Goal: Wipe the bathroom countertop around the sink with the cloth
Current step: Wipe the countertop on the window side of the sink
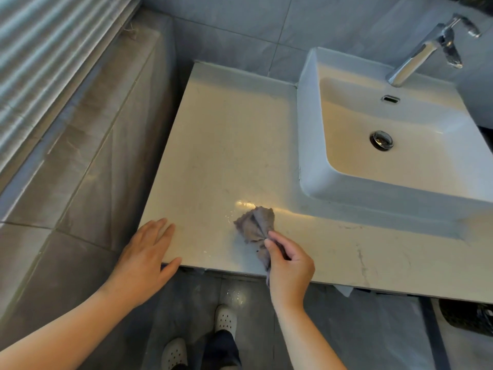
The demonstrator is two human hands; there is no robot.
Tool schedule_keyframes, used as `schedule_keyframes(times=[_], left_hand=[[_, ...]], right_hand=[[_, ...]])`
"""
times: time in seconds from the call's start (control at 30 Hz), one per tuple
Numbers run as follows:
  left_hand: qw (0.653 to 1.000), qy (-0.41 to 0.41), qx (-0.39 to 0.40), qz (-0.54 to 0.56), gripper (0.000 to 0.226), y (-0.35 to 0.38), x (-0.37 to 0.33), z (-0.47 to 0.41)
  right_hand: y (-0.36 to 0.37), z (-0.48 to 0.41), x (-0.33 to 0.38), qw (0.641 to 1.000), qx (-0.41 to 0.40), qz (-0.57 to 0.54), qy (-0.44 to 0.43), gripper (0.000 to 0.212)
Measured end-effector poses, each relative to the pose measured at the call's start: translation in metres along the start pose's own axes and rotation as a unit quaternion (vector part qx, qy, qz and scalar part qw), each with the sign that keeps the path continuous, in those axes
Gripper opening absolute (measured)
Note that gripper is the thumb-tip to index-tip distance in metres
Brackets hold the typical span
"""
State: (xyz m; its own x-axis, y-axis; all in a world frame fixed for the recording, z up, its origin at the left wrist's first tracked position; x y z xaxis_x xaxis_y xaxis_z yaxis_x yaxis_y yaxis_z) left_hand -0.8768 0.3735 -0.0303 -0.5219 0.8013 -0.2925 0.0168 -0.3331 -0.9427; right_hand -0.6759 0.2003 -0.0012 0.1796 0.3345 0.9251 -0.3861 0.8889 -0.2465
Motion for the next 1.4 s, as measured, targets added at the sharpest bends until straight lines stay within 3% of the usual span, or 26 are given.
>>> schedule_keyframes(times=[0.13,0.27,0.43,0.73,0.8,0.97,1.2,1.4], left_hand=[[1.0,-0.009,0.009,-0.003,0.087,0.005,0.001,-0.002],[1.0,-0.013,0.01,0.005,0.088,0.011,0.003,-0.001],[1.0,-0.016,0.011,0.003,0.086,0.013,0.003,0.0],[1.0,-0.014,0.009,0.01,0.088,0.012,0.005,0.001],[1.0,-0.015,0.011,0.008,0.086,0.01,0.004,0.0],[1.0,-0.006,0.008,0.018,0.078,0.007,0.004,0.0],[0.999,-0.018,-0.01,0.04,0.095,0.011,0.004,0.001],[0.999,-0.03,-0.007,0.038,0.093,0.008,0.001,0.0]], right_hand=[[-0.009,-0.062,0.023,0.996,-0.069,0.042,-0.044,0.022],[0.004,-0.111,0.021,0.991,-0.068,0.104,-0.04,0.019],[0.032,-0.11,0.008,0.989,-0.063,0.124,-0.052,0.021],[0.065,-0.036,-0.008,0.974,0.084,0.161,-0.132,0.026],[0.066,-0.016,-0.011,0.971,0.133,0.162,-0.115,0.026],[0.054,-0.001,-0.007,0.967,0.235,0.085,0.055,0.024],[0.032,-0.092,0.052,0.994,0.11,0.006,-0.007,0.022],[0.038,-0.161,0.053,0.989,0.124,0.029,0.075,0.015]])
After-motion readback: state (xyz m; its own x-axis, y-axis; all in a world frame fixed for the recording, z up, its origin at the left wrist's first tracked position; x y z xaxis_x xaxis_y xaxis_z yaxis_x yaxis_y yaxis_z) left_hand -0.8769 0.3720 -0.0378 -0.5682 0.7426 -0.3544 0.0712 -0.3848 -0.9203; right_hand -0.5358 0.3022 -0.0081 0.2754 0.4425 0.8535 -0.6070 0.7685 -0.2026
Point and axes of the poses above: each hand's wrist, its own z-axis away from the middle knuckle, its own y-axis out of the palm, x = y × z, the point moved 3 cm from there along -z, towards the middle knuckle, and after that the axes turned 11 degrees about y, right-handed, at the moved point
